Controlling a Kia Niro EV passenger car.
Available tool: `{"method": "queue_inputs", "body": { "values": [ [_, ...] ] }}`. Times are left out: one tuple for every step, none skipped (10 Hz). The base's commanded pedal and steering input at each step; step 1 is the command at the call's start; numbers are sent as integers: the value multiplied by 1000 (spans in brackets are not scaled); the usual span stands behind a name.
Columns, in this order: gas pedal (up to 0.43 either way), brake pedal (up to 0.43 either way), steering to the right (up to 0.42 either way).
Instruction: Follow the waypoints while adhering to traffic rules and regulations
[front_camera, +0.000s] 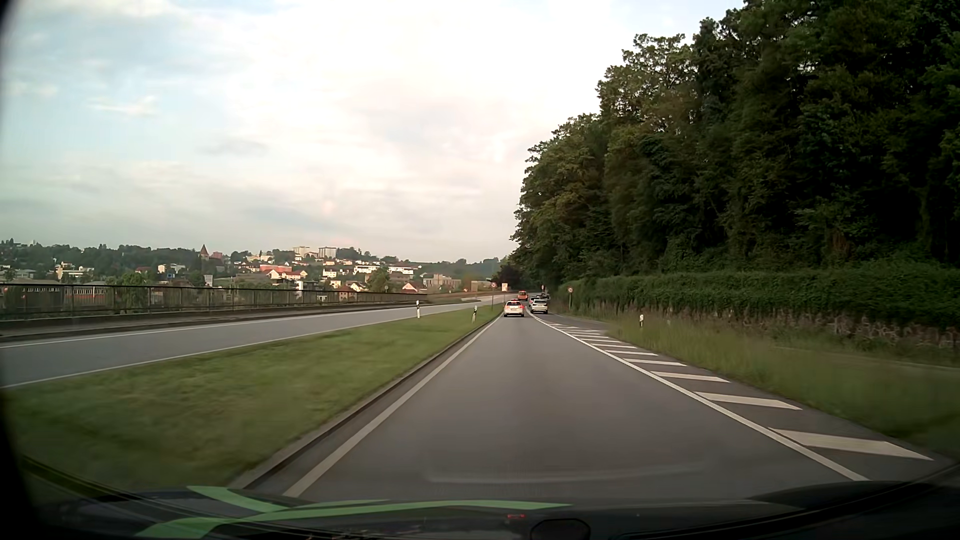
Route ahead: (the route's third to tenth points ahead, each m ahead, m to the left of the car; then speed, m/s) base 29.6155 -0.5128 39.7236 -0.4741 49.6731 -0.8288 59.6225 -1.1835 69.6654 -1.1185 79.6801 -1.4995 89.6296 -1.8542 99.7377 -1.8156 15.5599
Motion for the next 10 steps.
{"method": "queue_inputs", "body": {
  "values": [
    [0, 79, -2],
    [0, 73, -2],
    [0, 73, -2],
    [0, 91, -2],
    [0, 98, -2],
    [0, 104, -1],
    [0, 104, -1],
    [0, 104, -1],
    [0, 104, 0],
    [0, 91, 0]
  ]
}}
